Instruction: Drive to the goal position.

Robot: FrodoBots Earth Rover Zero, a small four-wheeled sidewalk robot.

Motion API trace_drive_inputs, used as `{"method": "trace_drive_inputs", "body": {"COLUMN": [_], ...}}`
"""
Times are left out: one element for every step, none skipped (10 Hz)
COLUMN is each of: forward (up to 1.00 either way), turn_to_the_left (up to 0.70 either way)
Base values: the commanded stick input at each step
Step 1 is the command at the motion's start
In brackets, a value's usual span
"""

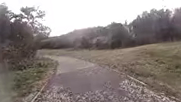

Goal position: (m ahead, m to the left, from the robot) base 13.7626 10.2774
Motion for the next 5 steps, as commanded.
{"method": "trace_drive_inputs", "body": {"forward": [0.30, 0.30, 0.30, 0.30, 0.30], "turn_to_the_left": [0.00, 0.00, 0.00, 0.00, 0.00]}}
